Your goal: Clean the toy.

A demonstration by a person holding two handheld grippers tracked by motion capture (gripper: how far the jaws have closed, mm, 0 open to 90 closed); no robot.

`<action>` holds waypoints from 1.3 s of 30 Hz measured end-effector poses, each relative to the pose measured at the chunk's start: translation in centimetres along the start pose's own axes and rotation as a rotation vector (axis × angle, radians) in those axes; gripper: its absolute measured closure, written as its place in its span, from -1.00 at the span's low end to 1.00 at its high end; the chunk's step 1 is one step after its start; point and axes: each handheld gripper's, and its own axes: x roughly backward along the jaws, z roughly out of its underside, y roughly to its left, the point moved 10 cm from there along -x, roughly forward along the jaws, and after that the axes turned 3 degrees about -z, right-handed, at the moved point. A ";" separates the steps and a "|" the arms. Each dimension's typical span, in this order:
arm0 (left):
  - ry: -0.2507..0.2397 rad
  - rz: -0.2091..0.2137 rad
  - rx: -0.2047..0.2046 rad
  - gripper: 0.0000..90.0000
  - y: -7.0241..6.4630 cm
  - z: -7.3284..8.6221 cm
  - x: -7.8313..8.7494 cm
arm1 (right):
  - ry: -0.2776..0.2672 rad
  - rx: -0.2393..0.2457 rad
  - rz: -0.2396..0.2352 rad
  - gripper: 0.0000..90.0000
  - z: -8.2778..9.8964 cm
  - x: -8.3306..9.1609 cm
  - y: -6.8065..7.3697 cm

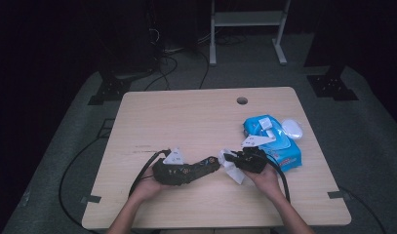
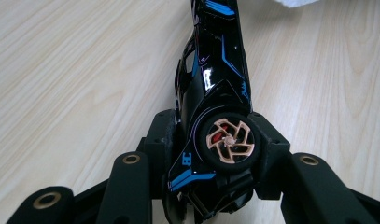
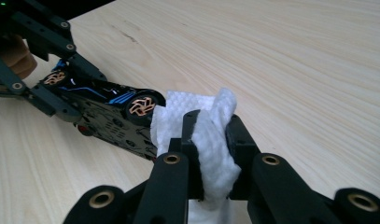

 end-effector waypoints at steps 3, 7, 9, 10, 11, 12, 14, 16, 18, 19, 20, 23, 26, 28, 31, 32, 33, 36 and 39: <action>-0.004 0.016 0.042 0.18 0.2 -0.3 0.0 | 0.013 0.027 0.001 0.78 0.0 -0.4 0.5; 0.018 0.001 0.021 0.02 0.0 -1.5 -0.4 | 0.011 0.021 0.001 0.78 0.0 -0.4 0.4; 0.036 -0.002 0.016 -0.03 0.1 -1.8 -0.7 | 0.007 0.016 0.001 0.78 -0.1 -0.2 0.3; 0.041 -0.004 0.013 -0.03 0.1 -1.9 -0.9 | 0.006 0.015 0.001 0.78 -0.1 -0.2 0.3; 0.051 -0.006 0.014 -0.04 0.1 -2.1 -1.1 | 0.005 0.015 0.002 0.78 -0.1 -0.2 0.3; 0.061 -0.008 0.014 -0.05 0.2 -2.2 -1.3 | 0.005 0.013 0.002 0.78 -0.1 -0.1 0.2; 0.081 -0.010 0.014 -0.05 0.2 -2.5 -1.7 | 0.003 0.011 0.001 0.78 -0.1 -0.1 0.1; 0.098 -0.013 0.012 -0.05 0.1 -2.6 -2.0 | 0.003 0.009 0.002 0.78 0.0 0.0 0.0; 0.113 -0.019 0.005 -0.04 0.0 -2.9 -2.2 | 0.001 0.006 0.004 0.78 0.0 0.0 -0.1; 0.118 -0.018 0.002 -0.04 0.0 -3.0 -2.3 | 0.002 0.002 0.004 0.78 0.0 0.0 -0.2; 0.119 -0.016 0.000 -0.04 -0.1 -3.2 -2.4 | 0.001 0.000 0.003 0.78 0.0 0.1 -0.2; 0.142 -0.014 -0.014 -0.03 -0.3 -3.8 -2.8 | -0.004 -0.007 0.000 0.78 0.0 0.1 -0.4; 0.161 -0.010 -0.008 0.01 -0.5 -4.1 -3.2 | -0.005 -0.005 0.002 0.78 0.0 0.2 -0.3; 0.173 0.002 -0.004 0.04 -0.5 -4.4 -3.6 | -0.009 -0.005 0.001 0.78 -0.1 0.2 -0.4; 0.205 0.005 -0.019 0.04 -0.8 -4.6 -4.1 | -0.018 -0.014 0.002 0.78 -0.3 0.4 -0.5; 0.211 0.003 -0.021 0.04 -0.8 -4.6 -4.3 | -0.024 -0.019 0.002 0.78 -0.3 0.5 -0.6; 0.221 0.004 -0.021 0.04 -0.8 -4.6 -4.5 | -0.028 -0.019 0.002 0.78 -0.4 0.6 -0.7; 0.251 -0.004 -0.016 0.06 -0.8 -4.6 -4.8 | -0.030 -0.038 0.007 0.78 -0.2 0.9 -1.1; 0.285 -0.010 -0.035 0.09 -0.9 -4.6 -5.0 | -0.030 -0.040 0.006 0.78 -0.2 0.9 -1.2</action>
